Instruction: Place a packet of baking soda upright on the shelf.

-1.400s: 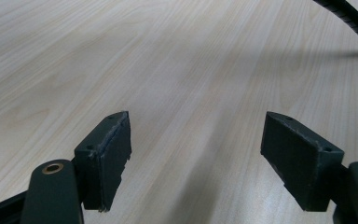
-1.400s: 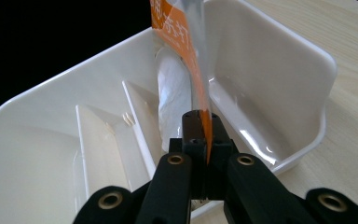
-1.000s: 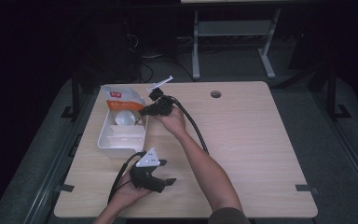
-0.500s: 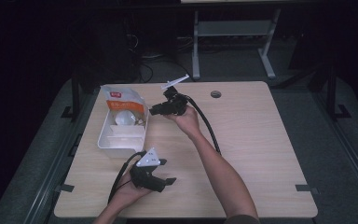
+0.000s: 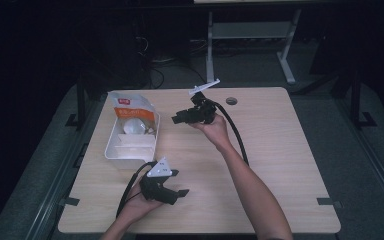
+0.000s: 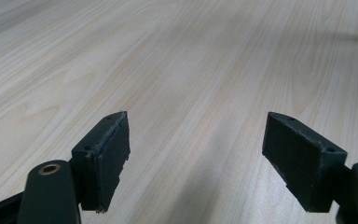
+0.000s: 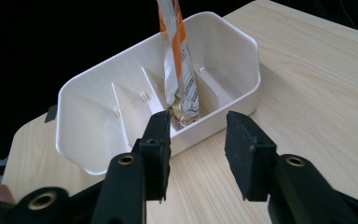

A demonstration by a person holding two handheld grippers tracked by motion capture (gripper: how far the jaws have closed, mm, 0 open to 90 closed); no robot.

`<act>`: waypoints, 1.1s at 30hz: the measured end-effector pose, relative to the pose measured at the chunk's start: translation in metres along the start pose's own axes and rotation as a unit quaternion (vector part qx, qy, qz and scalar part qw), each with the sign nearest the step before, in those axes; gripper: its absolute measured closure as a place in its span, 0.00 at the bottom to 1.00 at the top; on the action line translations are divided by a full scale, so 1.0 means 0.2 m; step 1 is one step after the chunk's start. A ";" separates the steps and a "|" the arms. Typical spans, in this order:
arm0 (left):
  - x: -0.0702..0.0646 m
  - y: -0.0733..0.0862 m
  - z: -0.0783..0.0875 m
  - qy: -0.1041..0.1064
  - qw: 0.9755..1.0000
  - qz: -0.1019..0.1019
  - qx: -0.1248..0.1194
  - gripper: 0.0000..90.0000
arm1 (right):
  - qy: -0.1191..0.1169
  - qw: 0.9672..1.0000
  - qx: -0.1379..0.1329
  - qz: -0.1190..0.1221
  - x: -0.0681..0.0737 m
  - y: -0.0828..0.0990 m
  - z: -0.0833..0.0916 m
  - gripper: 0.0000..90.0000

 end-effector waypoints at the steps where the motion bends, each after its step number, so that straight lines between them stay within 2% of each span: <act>1: 0.00 0.00 0.00 0.000 1.000 0.000 0.000 0.25 | 0.000 1.000 0.000 -0.002 0.00 0.00 0.01 0.65; 11: 0.00 0.00 0.00 -0.001 1.000 -0.001 0.002 0.25 | 0.005 1.000 -0.009 0.004 0.02 0.03 0.13 0.59; 18: 0.01 0.00 0.00 -0.003 1.000 0.005 -0.001 0.25 | -0.001 1.000 -0.011 -0.013 0.02 0.05 0.19 0.54; 27: 0.01 0.00 0.00 -0.004 1.000 0.004 0.003 0.24 | 0.002 1.000 -0.010 -0.018 0.03 0.12 0.28 0.52; 33: 0.02 0.00 -0.01 -0.007 1.000 0.006 0.002 0.24 | 0.013 1.000 -0.010 -0.021 0.03 0.18 0.36 0.49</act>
Point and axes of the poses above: each handheld gripper's, and its own axes: z roughly backward along the jaws, y roughly out of its underside, x roughly to its left, the point moved 3 cm from there along -z, roughly forward along the jaws, and after that the axes turned 13 degrees about z, right-handed, at the moved point
